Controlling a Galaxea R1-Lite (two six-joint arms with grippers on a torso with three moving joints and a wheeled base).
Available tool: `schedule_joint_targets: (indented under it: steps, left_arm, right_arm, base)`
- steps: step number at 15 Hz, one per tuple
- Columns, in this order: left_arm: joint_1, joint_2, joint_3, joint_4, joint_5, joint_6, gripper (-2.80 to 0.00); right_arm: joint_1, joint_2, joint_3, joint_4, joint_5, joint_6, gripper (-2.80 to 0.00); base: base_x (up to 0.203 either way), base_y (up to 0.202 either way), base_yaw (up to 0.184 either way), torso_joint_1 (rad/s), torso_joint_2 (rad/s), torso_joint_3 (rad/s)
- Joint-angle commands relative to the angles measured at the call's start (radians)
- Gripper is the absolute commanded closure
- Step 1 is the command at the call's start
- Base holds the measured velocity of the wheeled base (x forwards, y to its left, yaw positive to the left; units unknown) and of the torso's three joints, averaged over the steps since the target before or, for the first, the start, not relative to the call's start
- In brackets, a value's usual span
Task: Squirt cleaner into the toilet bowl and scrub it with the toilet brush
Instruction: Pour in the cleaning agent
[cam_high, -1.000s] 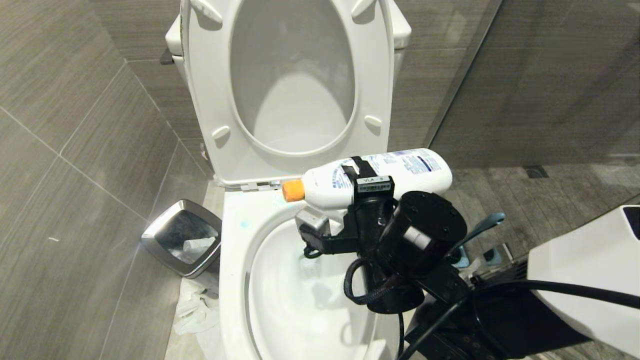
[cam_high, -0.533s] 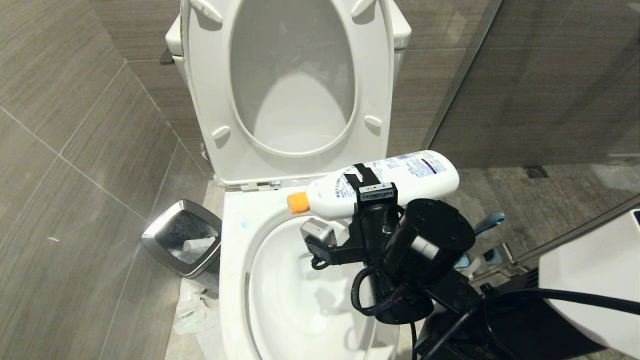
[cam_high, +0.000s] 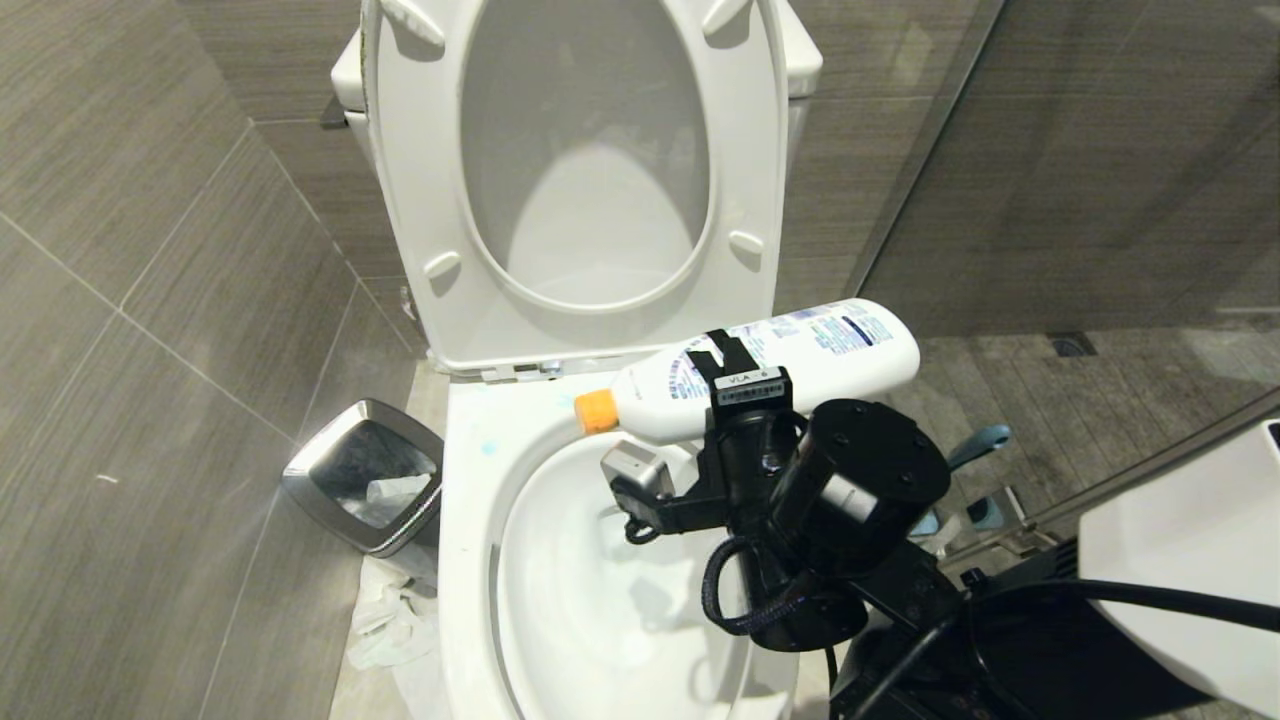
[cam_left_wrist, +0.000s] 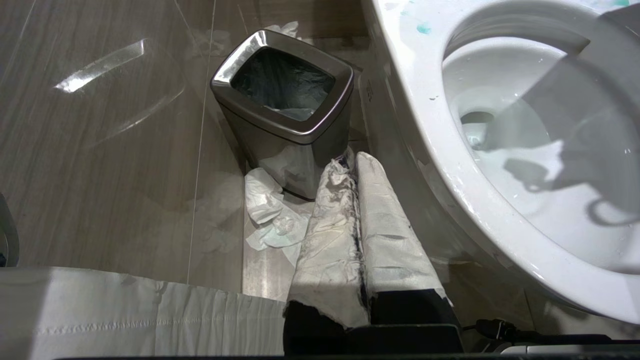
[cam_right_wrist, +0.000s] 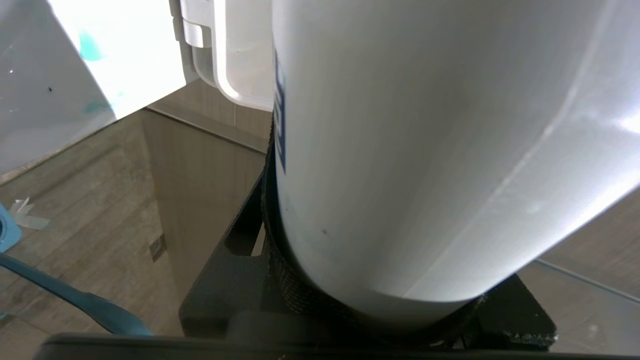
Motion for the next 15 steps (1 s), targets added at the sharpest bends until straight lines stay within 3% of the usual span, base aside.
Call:
schedule_joint_targets:
  steps: [1, 10, 15]
  left_arm:
    - [0.000, 0.000, 0.000, 0.000, 0.000, 0.000, 0.00]
    - [0.000, 0.000, 0.000, 0.000, 0.000, 0.000, 0.00]
    - [0.000, 0.000, 0.000, 0.000, 0.000, 0.000, 0.00]
  right_arm:
    - [0.001, -0.011, 0.008, -0.010, -0.004, -0.032, 0.00]
    - [0.001, -0.109, 0.145, -0.010, 0.001, -0.206, 0.00]
    - [-0.001, -0.108, 0.130, -0.012, 0.002, -0.321, 0.00]
  base:
    - [0.000, 0.000, 0.000, 0.000, 0.00, 0.000]
    - [0.000, 0.000, 0.000, 0.000, 0.00, 0.000]
    - [0.000, 0.000, 0.000, 0.000, 0.00, 0.000]
